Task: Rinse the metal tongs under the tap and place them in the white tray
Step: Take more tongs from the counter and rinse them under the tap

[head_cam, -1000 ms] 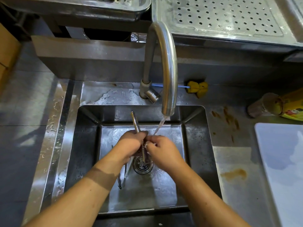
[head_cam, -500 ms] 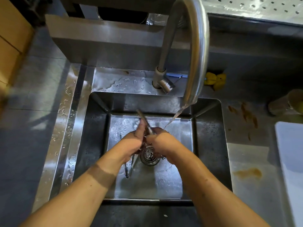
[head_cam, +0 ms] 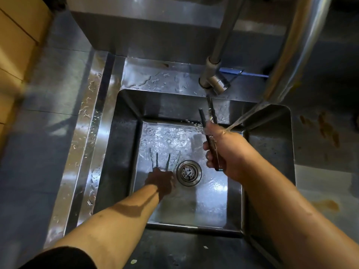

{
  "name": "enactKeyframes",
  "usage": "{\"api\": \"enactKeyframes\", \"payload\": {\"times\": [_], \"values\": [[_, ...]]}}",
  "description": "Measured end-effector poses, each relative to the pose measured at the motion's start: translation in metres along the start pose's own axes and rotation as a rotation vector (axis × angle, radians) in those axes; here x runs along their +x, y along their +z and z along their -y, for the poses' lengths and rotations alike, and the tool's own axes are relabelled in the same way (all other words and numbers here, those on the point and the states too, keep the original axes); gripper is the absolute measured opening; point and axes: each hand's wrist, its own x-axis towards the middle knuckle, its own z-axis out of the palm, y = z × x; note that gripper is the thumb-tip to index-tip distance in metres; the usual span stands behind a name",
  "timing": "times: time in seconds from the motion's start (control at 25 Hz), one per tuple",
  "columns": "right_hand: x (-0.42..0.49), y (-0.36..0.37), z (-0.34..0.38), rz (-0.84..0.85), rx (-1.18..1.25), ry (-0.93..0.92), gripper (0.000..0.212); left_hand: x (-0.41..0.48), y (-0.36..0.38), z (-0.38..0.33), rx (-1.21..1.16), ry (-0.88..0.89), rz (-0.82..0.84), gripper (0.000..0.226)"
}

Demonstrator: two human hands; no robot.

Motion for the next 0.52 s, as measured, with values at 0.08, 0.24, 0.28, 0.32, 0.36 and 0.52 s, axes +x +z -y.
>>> {"api": "enactKeyframes", "payload": {"times": [0.08,0.24,0.28,0.32,0.36,0.52], "values": [[0.002,-0.002,-0.001,-0.014,-0.008,-0.01,0.04,0.003,0.009,0.001,0.036,0.033,-0.024,0.041],[0.007,-0.005,-0.006,-0.038,-0.065,-0.032,0.043,0.004,0.01,0.014,0.137,0.075,0.046,0.046],[0.009,-0.005,-0.009,-0.05,-0.092,-0.037,0.045,0.003,0.009,0.016,0.172,0.094,0.035,0.046],[0.01,-0.005,-0.011,-0.054,-0.119,-0.042,0.046,-0.004,0.003,0.015,0.206,0.094,-0.004,0.046],[0.011,-0.004,-0.014,-0.048,-0.145,-0.044,0.048,-0.012,-0.002,0.014,0.223,0.09,-0.07,0.045],[0.011,0.001,-0.025,-0.046,-0.129,-0.046,0.037,-0.051,-0.031,-0.002,0.01,0.15,-0.348,0.023]]}}
